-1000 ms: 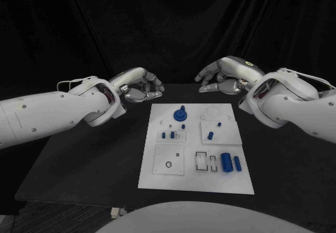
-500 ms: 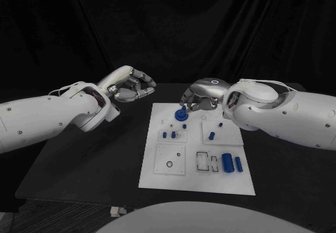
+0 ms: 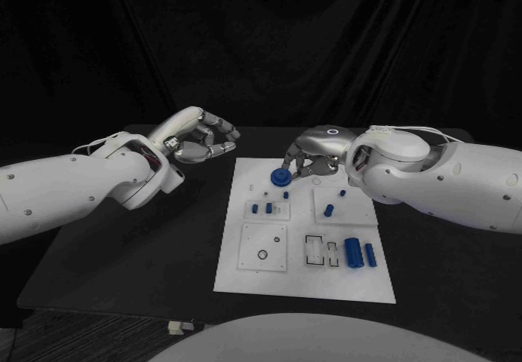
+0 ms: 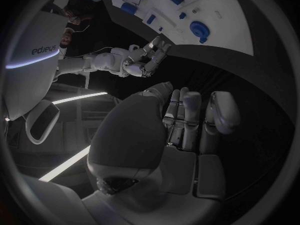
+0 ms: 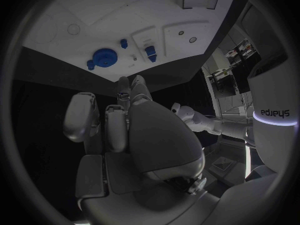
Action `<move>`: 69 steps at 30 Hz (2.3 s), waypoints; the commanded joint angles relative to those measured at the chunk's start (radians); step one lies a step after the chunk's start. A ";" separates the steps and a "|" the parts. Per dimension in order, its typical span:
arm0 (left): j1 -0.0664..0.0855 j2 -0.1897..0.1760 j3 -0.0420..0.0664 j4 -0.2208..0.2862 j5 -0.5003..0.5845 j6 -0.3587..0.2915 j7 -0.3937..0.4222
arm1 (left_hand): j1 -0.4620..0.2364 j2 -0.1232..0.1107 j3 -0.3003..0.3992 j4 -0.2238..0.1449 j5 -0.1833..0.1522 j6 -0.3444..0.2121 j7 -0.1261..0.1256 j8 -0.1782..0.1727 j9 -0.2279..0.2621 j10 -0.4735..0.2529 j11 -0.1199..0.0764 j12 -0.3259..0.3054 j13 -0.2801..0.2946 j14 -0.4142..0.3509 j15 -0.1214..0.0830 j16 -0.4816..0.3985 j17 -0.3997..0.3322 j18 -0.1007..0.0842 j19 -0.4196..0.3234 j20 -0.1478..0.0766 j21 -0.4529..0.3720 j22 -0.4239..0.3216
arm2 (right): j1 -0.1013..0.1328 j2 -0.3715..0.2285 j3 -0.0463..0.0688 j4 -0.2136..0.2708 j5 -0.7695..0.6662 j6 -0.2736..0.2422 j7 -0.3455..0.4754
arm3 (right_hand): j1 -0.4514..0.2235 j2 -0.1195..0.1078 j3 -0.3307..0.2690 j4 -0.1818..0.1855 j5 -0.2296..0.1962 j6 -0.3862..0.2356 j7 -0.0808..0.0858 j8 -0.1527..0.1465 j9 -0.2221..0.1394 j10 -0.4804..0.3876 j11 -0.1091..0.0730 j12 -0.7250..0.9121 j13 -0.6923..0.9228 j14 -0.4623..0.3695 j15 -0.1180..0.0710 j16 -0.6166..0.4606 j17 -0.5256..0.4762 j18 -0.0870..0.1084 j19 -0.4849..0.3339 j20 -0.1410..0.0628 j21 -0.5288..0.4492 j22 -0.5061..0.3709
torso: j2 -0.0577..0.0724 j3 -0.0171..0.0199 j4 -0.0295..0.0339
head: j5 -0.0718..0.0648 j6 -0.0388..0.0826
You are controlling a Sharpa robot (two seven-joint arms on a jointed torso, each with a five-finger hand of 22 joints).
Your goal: Assemble the parts on the task board
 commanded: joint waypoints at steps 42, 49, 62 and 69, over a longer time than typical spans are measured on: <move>-0.004 0.444 0.002 -0.217 -0.811 0.361 -0.325 | -0.026 -0.034 -0.033 -0.004 -0.100 0.081 -0.064 0.010 -0.112 0.115 -0.058 -0.115 -0.235 0.228 -0.072 0.326 0.330 -0.026 0.085 -0.069 0.094 0.186 | -0.105 -0.352 0.000 0.196 0.161 -0.371 0.047 | -0.183 -0.047 0.160 0.006 0.003 0.113 -0.024 0.149 0.158 0.146 -0.044 1.065 1.019 0.073 -0.037 0.044 0.107 -0.024 0.024 -0.036 0.109 0.183 | -0.001 -0.0016 -0.0056 | -0.014 0.000; -0.008 0.467 0.002 -0.238 -0.825 0.396 -0.337 | -0.029 -0.037 -0.033 -0.006 -0.097 0.080 -0.064 0.007 -0.114 0.113 -0.057 -0.119 -0.238 0.225 -0.073 0.320 0.320 -0.024 0.080 -0.070 0.081 0.183 | -0.110 -0.354 0.000 0.195 0.164 -0.370 0.050 | -0.186 -0.047 0.161 0.006 0.003 0.110 -0.023 0.147 0.157 0.141 -0.043 1.059 1.011 0.072 -0.036 0.040 0.103 -0.023 0.022 -0.035 0.103 0.181 | -0.001 -0.0013 -0.0057 | -0.015 0.000; -0.023 0.485 0.002 -0.259 -0.828 0.436 -0.345 | -0.036 -0.037 -0.033 -0.008 -0.101 0.080 -0.065 0.005 -0.116 0.118 -0.059 -0.119 -0.240 0.222 -0.074 0.315 0.314 -0.022 0.076 -0.071 0.073 0.181 | -0.114 -0.355 0.000 0.194 0.168 -0.363 0.052 | -0.193 -0.047 0.164 0.006 0.003 0.104 -0.020 0.143 0.156 0.130 -0.040 1.041 0.992 0.070 -0.034 0.035 0.097 -0.022 0.020 -0.033 0.098 0.180 | -0.001 -0.0018 -0.0054 | -0.013 0.000; -0.027 0.489 0.002 -0.266 -0.829 0.440 -0.342 | -0.040 -0.037 -0.033 -0.008 -0.105 0.082 -0.064 0.004 -0.117 0.120 -0.059 -0.119 -0.242 0.221 -0.074 0.313 0.311 -0.022 0.075 -0.071 0.069 0.180 | -0.115 -0.353 0.000 0.192 0.168 -0.359 0.051 | -0.197 -0.047 0.165 0.006 0.003 0.101 -0.019 0.142 0.155 0.126 -0.040 1.034 0.986 0.070 -0.033 0.033 0.095 -0.021 0.018 -0.033 0.093 0.178 | -0.001 -0.0017 -0.0053 | -0.014 0.000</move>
